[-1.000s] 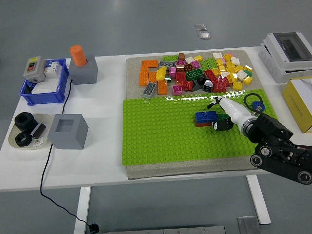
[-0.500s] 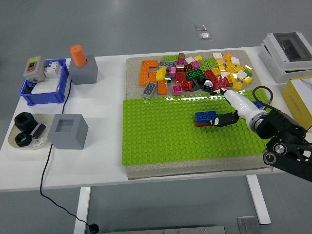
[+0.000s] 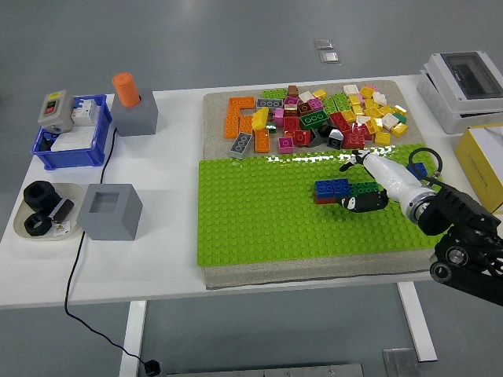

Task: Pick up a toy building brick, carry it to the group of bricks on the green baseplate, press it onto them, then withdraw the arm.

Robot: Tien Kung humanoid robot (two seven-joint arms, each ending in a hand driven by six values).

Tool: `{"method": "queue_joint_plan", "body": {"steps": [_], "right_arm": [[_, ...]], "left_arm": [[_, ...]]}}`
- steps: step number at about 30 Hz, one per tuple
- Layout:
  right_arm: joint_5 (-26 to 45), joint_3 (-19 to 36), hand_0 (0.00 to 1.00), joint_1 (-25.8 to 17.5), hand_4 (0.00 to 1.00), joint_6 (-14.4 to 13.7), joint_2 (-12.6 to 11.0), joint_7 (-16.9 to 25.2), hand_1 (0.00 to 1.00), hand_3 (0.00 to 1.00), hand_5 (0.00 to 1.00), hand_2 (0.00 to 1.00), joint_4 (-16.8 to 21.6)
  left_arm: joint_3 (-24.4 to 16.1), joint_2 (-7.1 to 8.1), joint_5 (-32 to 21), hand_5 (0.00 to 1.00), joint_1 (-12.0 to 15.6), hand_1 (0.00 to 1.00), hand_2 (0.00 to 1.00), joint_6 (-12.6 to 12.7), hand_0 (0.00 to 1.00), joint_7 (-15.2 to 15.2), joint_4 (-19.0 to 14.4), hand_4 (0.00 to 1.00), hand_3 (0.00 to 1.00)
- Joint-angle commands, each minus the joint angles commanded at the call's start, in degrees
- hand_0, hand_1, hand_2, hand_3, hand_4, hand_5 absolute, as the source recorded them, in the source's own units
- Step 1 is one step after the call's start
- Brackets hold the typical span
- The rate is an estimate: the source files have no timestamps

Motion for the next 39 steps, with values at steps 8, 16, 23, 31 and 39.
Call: {"method": "queue_joint_plan", "body": {"steps": [8, 16, 23, 31, 39], "right_arm": [[0.9, -0.9, 0.998, 0.5, 0.628, -0.2, 1.2, 0.4, 0.998, 0.673, 0.311, 0.998, -1.7], [2.0, -2.0, 0.998, 0.7, 0.625, 0.0, 2.1, 0.6, 0.998, 0.674, 0.306, 0.998, -3.2], [2.6, -2.5, 0.998, 0.7, 0.626, 0.2, 2.5, 0.7, 0.998, 0.672, 0.301, 0.998, -4.5], [3.1, -3.0, 0.998, 0.7, 0.628, 0.3, 2.9, 0.8, 0.998, 0.669, 0.3, 0.998, -5.1], [3.3, -3.4, 0.998, 0.6, 0.629, 0.4, 3.1, 0.9, 0.998, 0.668, 0.299, 0.998, -5.5]], "left_arm": [[0.0, -0.02, 0.0, 0.418, -0.1, 0.899, 0.861, 0.0, 0.851, -0.1, 0.0, 0.933, 0.63], [0.1, -0.05, -0.2, 0.417, -0.1, 0.899, 0.861, -0.1, 0.851, -0.1, 0.0, 0.934, 0.63], [0.3, -0.03, -0.3, 0.417, -0.1, 0.899, 0.86, -0.1, 0.851, -0.3, 0.0, 0.935, 0.629], [0.5, -0.06, -0.5, 0.418, -0.1, 0.899, 0.86, -0.2, 0.851, -0.5, 0.0, 0.935, 0.627], [0.6, -0.07, -0.7, 0.42, 0.0, 0.898, 0.859, -0.2, 0.851, -0.7, 0.0, 0.935, 0.627]]}}
